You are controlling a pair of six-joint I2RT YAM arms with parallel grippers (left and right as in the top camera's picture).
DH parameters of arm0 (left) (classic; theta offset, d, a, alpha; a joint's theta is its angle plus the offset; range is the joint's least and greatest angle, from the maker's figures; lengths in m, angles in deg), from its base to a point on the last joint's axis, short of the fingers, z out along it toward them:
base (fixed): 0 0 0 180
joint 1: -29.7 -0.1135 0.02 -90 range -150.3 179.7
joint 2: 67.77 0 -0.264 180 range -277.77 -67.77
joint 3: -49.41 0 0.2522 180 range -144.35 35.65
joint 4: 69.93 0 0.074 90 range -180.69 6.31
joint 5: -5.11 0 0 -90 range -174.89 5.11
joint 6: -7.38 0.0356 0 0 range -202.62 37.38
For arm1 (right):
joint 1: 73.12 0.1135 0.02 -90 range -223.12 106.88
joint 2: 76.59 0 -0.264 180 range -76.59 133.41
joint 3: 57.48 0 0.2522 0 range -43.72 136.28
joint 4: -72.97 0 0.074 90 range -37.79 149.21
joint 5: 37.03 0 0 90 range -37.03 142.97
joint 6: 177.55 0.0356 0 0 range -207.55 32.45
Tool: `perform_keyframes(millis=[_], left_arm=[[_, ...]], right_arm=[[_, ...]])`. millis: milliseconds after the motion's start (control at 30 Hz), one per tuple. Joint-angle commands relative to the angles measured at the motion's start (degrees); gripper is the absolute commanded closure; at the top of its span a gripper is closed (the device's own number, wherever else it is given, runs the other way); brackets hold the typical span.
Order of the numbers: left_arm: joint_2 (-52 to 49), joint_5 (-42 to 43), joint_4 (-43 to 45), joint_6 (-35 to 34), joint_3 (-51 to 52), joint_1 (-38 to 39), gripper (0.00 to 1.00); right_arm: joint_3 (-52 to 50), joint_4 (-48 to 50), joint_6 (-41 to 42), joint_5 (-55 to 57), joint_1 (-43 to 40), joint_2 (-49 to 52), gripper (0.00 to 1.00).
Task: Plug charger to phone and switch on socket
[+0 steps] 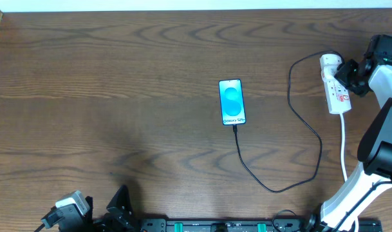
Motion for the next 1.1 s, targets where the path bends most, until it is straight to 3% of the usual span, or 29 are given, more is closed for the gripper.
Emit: perform_keyframes(millis=[0,667,1067], left_arm=[[0.6,-0.7,0.0,-0.1,0.3,-0.2,0.07],[0.6,-0.7,-0.4,-0.1,0.3,-0.2,0.07],[0.6,-0.7,-0.4,-0.1,0.3,-0.2,0.07]], right_arm=[[0.9,0.2,-0.9,-6.1,3.4,3.0,0.99],[-0.3,0.5,-3.2,-12.3,4.5,4.0,0.99],[-0.3,0.5,-9.9,-19.8,6.0,11.1,0.99]])
